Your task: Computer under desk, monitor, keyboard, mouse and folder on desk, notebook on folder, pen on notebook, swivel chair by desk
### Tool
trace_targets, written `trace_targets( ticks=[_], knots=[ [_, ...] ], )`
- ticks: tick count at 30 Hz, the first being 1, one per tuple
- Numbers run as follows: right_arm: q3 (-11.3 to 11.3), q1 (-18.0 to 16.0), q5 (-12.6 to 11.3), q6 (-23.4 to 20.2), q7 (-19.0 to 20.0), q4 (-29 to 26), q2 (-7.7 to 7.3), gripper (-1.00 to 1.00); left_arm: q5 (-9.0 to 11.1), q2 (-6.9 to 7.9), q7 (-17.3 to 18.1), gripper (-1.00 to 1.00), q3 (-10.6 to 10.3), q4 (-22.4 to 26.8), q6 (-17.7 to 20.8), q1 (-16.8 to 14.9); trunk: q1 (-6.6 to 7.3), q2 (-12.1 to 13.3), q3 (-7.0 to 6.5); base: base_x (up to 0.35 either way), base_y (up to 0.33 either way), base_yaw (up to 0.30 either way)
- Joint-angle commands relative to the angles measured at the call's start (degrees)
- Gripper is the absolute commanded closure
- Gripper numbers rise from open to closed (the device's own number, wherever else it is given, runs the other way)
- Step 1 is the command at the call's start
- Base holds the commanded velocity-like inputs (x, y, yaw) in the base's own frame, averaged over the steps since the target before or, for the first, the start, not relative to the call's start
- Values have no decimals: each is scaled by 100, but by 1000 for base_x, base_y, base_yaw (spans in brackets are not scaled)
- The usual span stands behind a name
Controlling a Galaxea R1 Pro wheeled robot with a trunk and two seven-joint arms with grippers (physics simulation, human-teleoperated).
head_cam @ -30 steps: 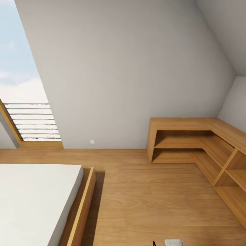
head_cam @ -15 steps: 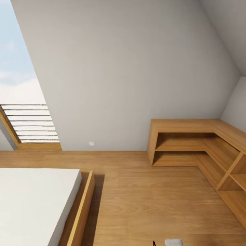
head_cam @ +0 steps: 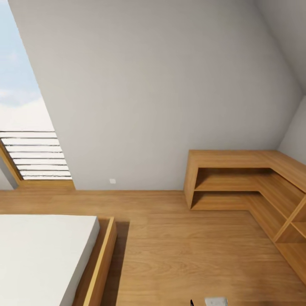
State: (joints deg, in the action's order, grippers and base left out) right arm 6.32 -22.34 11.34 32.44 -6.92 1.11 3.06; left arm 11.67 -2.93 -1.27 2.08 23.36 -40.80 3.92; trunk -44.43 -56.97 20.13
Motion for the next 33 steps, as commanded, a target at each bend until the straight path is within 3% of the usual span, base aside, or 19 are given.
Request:
trace_targets(
  ticks=[1,33],
  knots=[
    [45,-7,62,21,-29,12,1,-100,-25,-5,-13,-100,20,11,-3,3,-2,-4,5,159,0,0],
    [41,-7,75,17,-21,12,17,-100,-25,-6,-13,-100,20,11,-7,3,-2,-4,5,159,0,0]
  ],
)
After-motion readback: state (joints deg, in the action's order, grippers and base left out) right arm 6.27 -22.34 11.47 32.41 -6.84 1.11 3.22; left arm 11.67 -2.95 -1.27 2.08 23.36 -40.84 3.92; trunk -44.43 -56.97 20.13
